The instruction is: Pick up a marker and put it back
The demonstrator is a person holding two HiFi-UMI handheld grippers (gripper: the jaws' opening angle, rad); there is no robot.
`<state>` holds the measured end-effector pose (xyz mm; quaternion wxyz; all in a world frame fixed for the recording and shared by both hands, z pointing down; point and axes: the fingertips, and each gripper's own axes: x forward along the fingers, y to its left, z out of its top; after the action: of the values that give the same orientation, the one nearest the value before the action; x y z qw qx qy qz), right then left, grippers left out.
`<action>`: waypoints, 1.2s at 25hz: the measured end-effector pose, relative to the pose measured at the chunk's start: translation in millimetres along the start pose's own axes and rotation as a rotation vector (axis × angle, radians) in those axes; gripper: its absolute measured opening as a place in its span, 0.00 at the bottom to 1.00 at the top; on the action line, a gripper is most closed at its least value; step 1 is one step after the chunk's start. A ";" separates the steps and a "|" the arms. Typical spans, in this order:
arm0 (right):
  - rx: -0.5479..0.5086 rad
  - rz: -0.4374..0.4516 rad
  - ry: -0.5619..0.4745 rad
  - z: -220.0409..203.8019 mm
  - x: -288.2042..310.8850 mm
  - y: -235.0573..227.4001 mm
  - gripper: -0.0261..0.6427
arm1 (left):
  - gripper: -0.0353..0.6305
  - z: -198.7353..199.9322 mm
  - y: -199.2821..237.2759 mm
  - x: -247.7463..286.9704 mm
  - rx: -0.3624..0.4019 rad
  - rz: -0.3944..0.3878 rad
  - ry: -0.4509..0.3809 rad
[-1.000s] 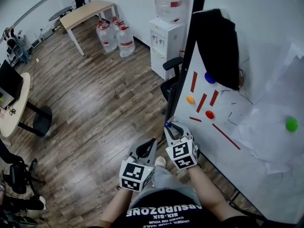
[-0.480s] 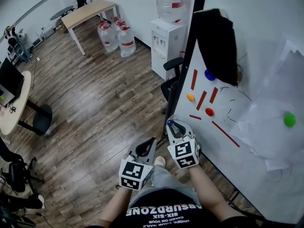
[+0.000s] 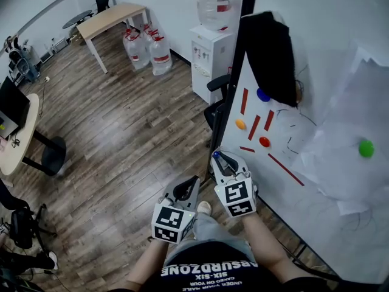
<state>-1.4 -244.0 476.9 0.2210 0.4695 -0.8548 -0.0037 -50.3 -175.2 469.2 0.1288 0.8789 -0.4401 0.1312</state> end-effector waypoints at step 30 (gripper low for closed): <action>0.045 -0.053 -0.220 71.8 -68.3 -14.7 0.14 | 0.06 15.3 -16.5 -0.6 0.033 -0.028 -0.024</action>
<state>14.5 -211.8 383.5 0.1153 0.4933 -0.8611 -0.0418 -35.5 -170.5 452.9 0.1110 0.8884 -0.4273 0.1263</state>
